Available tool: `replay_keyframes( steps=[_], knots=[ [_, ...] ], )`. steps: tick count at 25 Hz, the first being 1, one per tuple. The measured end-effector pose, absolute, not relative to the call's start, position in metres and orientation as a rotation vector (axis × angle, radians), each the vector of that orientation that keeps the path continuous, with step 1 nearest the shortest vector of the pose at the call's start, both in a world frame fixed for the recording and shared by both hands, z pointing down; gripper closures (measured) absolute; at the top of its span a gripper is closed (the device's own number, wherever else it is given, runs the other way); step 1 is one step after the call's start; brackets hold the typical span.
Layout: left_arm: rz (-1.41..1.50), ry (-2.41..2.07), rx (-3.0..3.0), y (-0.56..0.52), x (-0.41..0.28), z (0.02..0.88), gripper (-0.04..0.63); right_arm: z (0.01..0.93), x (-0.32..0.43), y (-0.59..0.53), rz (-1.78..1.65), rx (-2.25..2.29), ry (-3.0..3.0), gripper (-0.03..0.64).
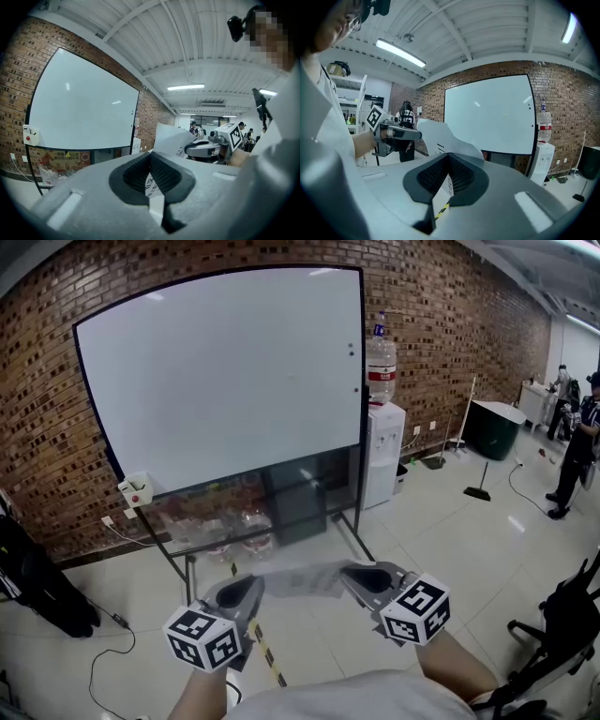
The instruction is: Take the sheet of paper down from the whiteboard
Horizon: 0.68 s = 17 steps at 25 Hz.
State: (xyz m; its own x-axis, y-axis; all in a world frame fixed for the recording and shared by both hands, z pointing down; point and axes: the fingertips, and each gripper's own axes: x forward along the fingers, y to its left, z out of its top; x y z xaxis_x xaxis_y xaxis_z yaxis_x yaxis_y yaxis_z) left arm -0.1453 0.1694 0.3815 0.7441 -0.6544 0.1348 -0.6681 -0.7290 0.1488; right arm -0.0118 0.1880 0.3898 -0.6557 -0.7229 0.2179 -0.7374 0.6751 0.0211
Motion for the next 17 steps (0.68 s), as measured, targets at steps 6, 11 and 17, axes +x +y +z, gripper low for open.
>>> replay_keyframes(
  steps=[6, 11, 17],
  knots=[
    [0.106, -1.061, 2.757, 0.169, -0.153, 0.380, 0.594, 0.389, -0.019, 0.186, 0.101, 1.174, -2.683, 0.617],
    [0.100, -1.059, 2.753, 0.171, -0.156, 0.380, 0.594, 0.389, -0.024, 0.187, 0.103, 1.162, -2.684, 0.617],
    [0.104, -1.055, 2.757, 0.175, -0.153, 0.379, 0.594, 0.388, -0.023, 0.192, 0.096, 1.164, -2.675, 0.617]
  ],
)
